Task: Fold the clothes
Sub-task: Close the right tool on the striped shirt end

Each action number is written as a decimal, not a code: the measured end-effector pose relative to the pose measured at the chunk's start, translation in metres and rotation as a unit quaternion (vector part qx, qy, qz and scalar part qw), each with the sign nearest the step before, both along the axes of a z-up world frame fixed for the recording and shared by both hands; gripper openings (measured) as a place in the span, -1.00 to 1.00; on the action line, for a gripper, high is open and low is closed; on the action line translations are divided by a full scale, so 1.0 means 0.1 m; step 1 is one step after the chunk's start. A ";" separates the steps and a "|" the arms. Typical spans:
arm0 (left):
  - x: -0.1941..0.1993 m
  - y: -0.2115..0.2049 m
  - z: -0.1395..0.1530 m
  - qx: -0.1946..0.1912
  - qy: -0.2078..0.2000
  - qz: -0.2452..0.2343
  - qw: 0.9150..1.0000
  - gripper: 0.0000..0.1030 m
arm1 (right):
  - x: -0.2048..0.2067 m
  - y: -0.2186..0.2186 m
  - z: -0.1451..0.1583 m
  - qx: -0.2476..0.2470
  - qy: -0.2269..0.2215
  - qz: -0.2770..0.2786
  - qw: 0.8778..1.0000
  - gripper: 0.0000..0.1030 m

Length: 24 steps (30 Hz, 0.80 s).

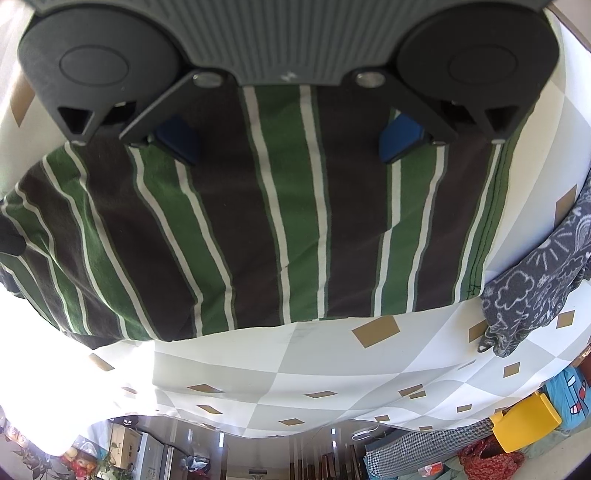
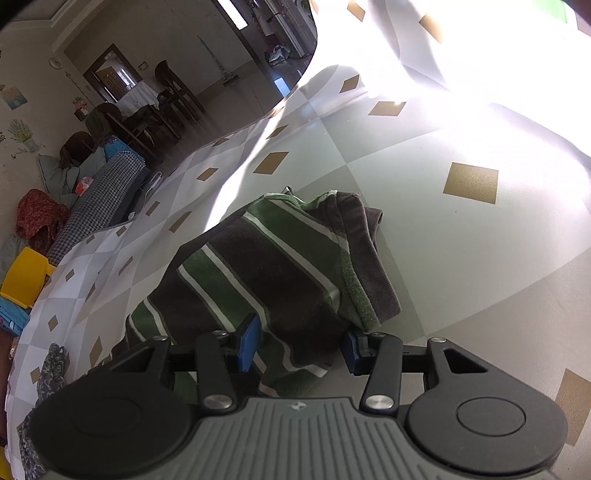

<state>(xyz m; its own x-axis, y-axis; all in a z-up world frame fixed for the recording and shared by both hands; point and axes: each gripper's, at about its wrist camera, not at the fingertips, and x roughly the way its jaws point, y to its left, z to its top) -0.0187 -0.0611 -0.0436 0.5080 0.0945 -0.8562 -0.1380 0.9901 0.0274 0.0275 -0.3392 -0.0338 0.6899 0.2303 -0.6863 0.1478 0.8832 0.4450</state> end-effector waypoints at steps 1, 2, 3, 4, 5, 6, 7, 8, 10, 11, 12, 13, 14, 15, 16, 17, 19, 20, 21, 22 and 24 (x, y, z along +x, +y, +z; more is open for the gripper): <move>0.00 0.00 0.00 0.000 0.000 0.000 1.000 1.00 | 0.01 0.01 0.00 -0.005 -0.004 0.001 1.000 -0.13; 0.00 0.00 0.00 0.000 -0.001 0.000 1.000 1.00 | 0.01 0.03 0.00 -0.013 -0.006 0.001 1.000 -0.20; 0.01 0.00 0.00 -0.001 -0.001 0.000 1.000 1.00 | 0.03 0.05 -0.01 -0.022 -0.006 0.001 1.000 -0.31; 0.01 0.00 0.00 -0.001 -0.001 0.000 1.000 1.00 | 0.04 0.06 -0.01 -0.030 -0.005 0.001 1.000 -0.38; 0.01 0.00 0.00 -0.001 -0.001 0.001 1.000 1.00 | 0.05 0.06 0.00 -0.037 -0.002 0.002 0.999 -0.57; 0.01 0.00 0.00 -0.001 0.000 0.001 1.000 1.00 | 0.07 0.06 0.00 -0.044 0.002 0.003 0.999 -0.68; 0.01 -0.01 0.00 -0.001 0.000 0.002 1.000 1.00 | 0.08 0.06 0.02 -0.047 0.003 0.004 0.999 -0.71; 0.02 -0.01 0.00 -0.001 0.001 0.003 1.000 1.00 | 0.07 0.05 0.04 -0.045 -0.001 0.001 0.999 -0.77; 0.03 -0.04 0.01 -0.003 0.002 0.001 1.000 1.00 | 0.02 0.07 0.13 -0.057 -0.015 0.000 0.998 -0.80; 0.04 -0.05 0.01 -0.003 0.003 -0.002 1.000 1.00 | -0.01 0.09 0.17 -0.066 -0.022 0.000 0.998 -0.80; 0.04 -0.07 0.02 -0.004 0.003 -0.005 1.000 1.00 | -0.04 0.10 0.21 -0.075 -0.030 -0.002 0.997 -0.80; 0.04 -0.11 0.02 -0.004 0.003 -0.010 1.000 1.00 | -0.08 0.10 0.25 -0.081 -0.035 -0.006 0.996 -0.80; 0.04 -0.14 0.03 -0.003 0.002 -0.015 1.000 1.00 | -0.11 0.09 0.28 -0.083 -0.035 -0.011 0.996 -0.80; 0.04 -0.18 0.03 -0.001 0.001 -0.019 1.000 1.00 | -0.15 0.07 0.30 -0.085 -0.036 -0.016 0.996 -0.80; 0.04 -0.22 0.03 0.000 -0.001 -0.023 1.000 1.00 | -0.17 0.04 0.31 -0.084 -0.034 -0.021 0.996 -0.80; 0.04 -0.25 0.03 0.001 -0.002 -0.026 1.000 1.00 | -0.17 0.00 0.29 -0.076 -0.026 -0.025 0.996 -0.80; 0.05 -0.31 0.02 0.001 -0.002 -0.029 1.000 1.00 | -0.17 -0.12 0.20 -0.043 -0.009 -0.037 0.998 -0.79; 0.05 -0.33 0.02 0.002 -0.002 -0.029 1.000 1.00 | -0.17 -0.18 0.15 -0.026 -0.002 -0.044 0.999 -0.73; 0.05 -0.34 0.02 0.002 -0.002 -0.029 1.000 1.00 | -0.17 -0.23 0.11 -0.009 0.003 -0.051 0.999 -0.72; 0.06 -0.35 0.02 0.001 -0.001 -0.029 1.000 1.00 | -0.17 -0.27 0.08 0.006 0.007 -0.057 0.998 -0.69; 0.06 -0.36 0.02 0.000 -0.001 -0.029 1.000 1.00 | -0.17 -0.32 0.03 0.027 0.009 -0.069 0.997 -0.45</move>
